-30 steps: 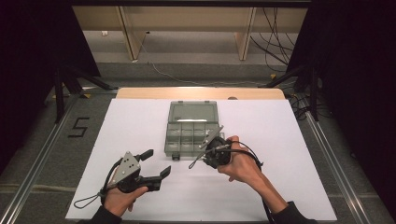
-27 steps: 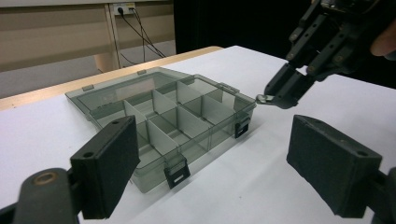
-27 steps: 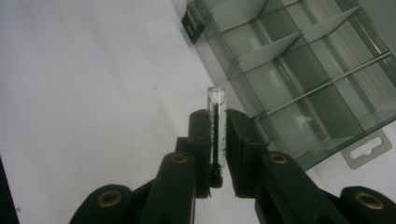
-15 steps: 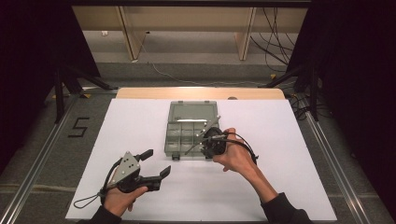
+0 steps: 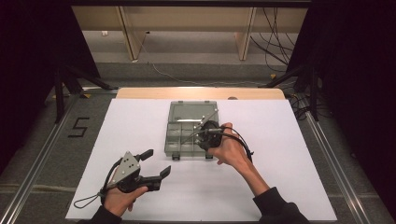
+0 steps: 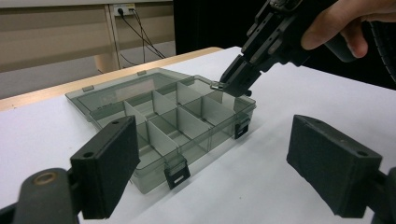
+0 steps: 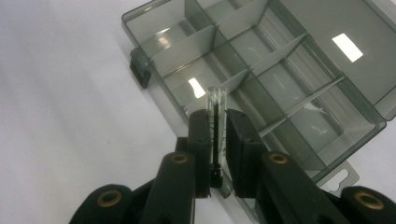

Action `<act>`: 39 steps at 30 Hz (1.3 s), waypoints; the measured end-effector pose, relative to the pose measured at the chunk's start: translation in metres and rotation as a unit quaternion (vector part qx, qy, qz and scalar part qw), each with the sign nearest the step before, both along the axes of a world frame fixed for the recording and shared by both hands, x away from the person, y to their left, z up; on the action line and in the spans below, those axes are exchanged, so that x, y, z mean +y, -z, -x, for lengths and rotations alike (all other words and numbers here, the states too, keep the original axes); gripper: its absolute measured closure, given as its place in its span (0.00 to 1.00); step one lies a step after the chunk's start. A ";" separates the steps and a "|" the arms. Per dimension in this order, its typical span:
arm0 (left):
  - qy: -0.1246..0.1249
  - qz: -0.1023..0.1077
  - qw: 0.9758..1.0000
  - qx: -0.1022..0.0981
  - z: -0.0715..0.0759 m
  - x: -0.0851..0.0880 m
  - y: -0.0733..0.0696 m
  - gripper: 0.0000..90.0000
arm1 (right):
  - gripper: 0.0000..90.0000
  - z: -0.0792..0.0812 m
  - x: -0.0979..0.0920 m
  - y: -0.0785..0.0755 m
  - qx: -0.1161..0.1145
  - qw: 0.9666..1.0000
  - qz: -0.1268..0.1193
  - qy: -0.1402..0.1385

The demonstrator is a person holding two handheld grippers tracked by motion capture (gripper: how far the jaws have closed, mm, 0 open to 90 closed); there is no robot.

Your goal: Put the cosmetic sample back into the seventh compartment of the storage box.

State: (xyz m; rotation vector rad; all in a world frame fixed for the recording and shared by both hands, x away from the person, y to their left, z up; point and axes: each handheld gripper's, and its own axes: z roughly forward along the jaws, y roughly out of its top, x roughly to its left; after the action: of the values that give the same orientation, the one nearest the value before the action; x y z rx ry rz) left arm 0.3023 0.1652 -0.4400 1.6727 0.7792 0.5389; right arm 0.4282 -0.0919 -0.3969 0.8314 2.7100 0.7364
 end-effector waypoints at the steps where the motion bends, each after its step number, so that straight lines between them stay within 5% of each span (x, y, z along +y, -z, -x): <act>1: 0.000 -0.001 1.000 0.000 0.000 0.000 0.000 0.18 | 0.90 -0.001 0.000 0.000 -0.002 1.000 -0.001 0.000; 33: 0.002 -0.004 1.000 -0.004 -0.001 0.000 0.000 0.18 | 0.89 -0.024 0.011 0.022 0.016 0.999 -0.008 0.047; 39: 0.005 0.000 1.000 -0.001 -0.001 0.000 0.000 0.18 | 0.72 -0.026 0.010 0.023 0.007 0.998 -0.009 0.059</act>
State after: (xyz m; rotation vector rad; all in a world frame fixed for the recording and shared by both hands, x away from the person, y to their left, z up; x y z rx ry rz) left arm 0.3031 0.1656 -0.4398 1.6747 0.7686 0.5344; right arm 0.4539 -0.0819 -0.4196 0.9936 2.6439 0.7315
